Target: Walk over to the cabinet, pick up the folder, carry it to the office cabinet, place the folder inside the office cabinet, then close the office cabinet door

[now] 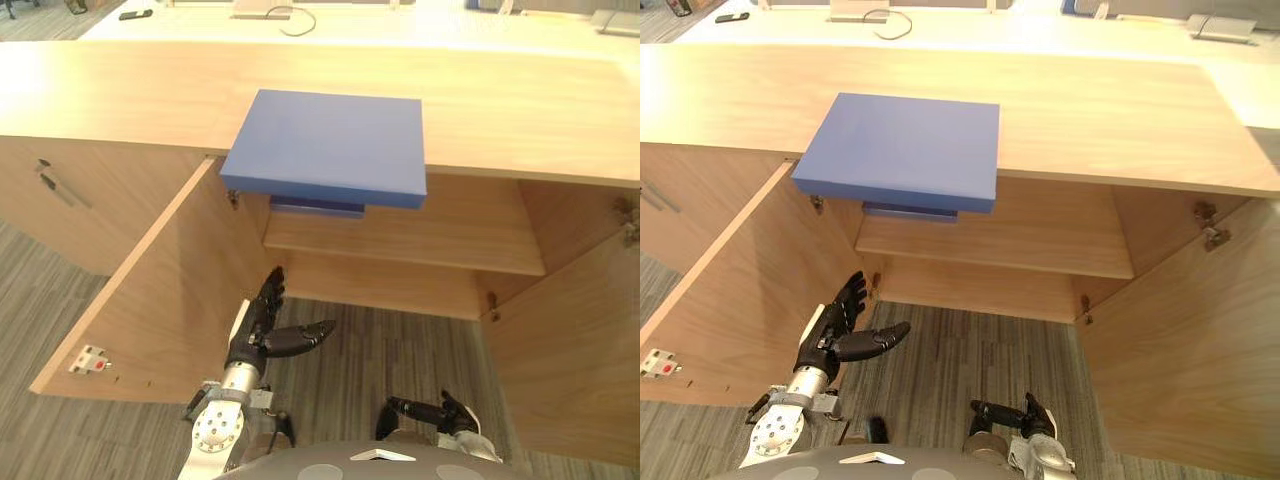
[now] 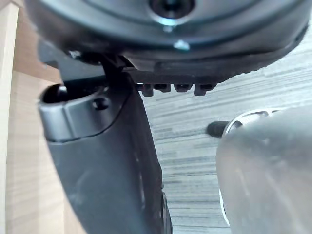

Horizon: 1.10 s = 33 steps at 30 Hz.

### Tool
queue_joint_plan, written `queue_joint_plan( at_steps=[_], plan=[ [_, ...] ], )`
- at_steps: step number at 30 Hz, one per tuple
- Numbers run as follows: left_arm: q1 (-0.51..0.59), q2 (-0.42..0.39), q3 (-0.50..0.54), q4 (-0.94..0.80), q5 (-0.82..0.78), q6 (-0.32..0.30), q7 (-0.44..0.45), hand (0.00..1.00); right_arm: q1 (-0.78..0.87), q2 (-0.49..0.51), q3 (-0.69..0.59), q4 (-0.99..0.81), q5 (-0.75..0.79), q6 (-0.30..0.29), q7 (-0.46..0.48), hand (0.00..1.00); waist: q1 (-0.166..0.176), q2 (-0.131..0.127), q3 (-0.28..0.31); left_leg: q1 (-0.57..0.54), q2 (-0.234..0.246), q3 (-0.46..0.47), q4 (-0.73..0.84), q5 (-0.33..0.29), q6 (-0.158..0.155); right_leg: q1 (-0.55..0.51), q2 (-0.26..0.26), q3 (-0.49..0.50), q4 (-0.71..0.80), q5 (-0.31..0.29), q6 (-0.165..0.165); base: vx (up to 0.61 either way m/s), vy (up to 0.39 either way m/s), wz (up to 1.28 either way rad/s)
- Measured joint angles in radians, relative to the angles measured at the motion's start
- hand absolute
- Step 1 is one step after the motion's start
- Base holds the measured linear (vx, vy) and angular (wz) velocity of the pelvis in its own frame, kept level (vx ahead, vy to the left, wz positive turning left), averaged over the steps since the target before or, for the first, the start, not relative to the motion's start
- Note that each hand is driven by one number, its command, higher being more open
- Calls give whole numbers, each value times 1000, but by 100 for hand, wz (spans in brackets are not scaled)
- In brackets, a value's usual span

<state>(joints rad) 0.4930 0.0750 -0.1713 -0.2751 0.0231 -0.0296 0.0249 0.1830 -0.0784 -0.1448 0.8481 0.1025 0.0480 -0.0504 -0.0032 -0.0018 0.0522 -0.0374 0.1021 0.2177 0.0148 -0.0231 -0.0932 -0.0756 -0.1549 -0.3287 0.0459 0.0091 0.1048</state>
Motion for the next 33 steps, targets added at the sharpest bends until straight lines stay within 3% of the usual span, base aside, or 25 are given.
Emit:
queue_joint_plan(
  at_steps=[2,6,10,13,21,33],
  plan=[
    [-5,-22,10,-15,70,-38,60,100,13,-2,0,2,0,0,0,100,0,-7,-11,14,-4,-9,-21,6,1,15,3,-11,-3,-1,-1,58,-18,12],
    [-17,-129,123,-2,103,-44,193,100,22,2,8,10,1,-2,-5,100,0,-25,-22,35,-17,-32,-41,14,6,46,-3,-23,-16,0,-2,76,21,21],
    [7,-160,210,13,106,-41,326,100,29,5,38,12,2,-18,-9,100,7,-39,-28,64,-21,-60,-55,13,6,90,-8,-20,-17,-1,-4,52,37,23],
    [58,-197,206,2,137,-35,363,100,37,31,40,10,3,-17,-23,100,32,-62,-41,83,-22,-71,-84,16,9,102,-9,-9,-17,-1,-4,18,34,15],
    [88,-212,222,-59,202,-12,430,100,37,77,51,0,26,-19,-39,100,34,-81,-38,100,-21,-76,-103,14,14,115,-12,2,-19,4,4,-4,2,0],
    [64,-194,183,-287,460,-13,553,100,37,69,57,6,44,-55,-49,100,23,-62,-33,91,-9,-78,-104,21,7,113,2,7,-34,8,10,-1,-1,0]
  ],
)
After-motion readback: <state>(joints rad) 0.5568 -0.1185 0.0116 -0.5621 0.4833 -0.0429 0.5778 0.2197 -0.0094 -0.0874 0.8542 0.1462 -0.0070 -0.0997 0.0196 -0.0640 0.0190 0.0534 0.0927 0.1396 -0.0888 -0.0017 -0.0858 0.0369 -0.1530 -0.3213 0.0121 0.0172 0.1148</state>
